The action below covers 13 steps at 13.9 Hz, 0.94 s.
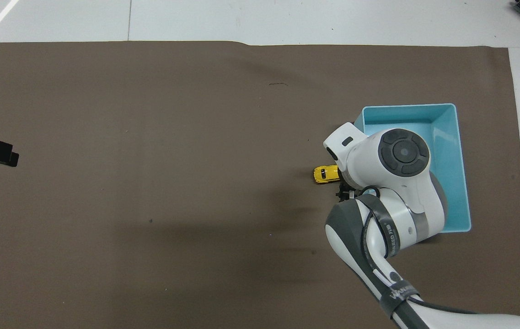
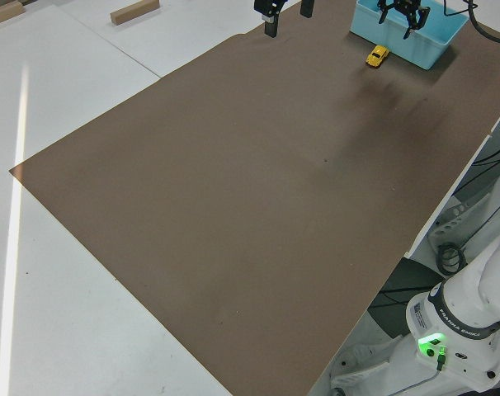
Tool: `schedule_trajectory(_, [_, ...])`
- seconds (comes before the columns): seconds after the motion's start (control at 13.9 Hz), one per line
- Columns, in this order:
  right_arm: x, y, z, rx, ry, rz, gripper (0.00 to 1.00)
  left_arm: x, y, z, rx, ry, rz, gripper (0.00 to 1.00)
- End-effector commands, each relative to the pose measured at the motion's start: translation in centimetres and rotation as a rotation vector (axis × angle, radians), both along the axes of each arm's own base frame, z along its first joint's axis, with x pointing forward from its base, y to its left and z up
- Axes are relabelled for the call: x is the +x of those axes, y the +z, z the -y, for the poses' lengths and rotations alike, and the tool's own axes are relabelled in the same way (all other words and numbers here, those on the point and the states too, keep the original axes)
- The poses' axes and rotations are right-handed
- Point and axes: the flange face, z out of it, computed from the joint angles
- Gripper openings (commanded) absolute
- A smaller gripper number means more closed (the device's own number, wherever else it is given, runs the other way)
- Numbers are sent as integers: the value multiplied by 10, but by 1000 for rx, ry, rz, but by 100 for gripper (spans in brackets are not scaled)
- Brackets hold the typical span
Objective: Wind up and store yellow beetle car
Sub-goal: 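Close the right gripper on the yellow car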
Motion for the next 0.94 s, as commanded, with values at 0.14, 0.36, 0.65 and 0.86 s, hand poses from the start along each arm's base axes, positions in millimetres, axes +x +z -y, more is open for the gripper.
schedule_trajectory(0.14, [-2,-37,0,-13,40,24,100,-8,-1,-5,0,-13,20,100])
schedule_trajectory(0.36, [2,-67,-11,-35,49,46,100,-8,-1,-6,0,-12,17,100])
schedule_trajectory(0.65, [3,-79,-7,-49,48,41,23,-10,0,-7,-1,-9,15,100])
schedule_trajectory(0.86, [11,-60,-13,-76,16,-4,0,-10,-1,-7,-1,-9,12,100])
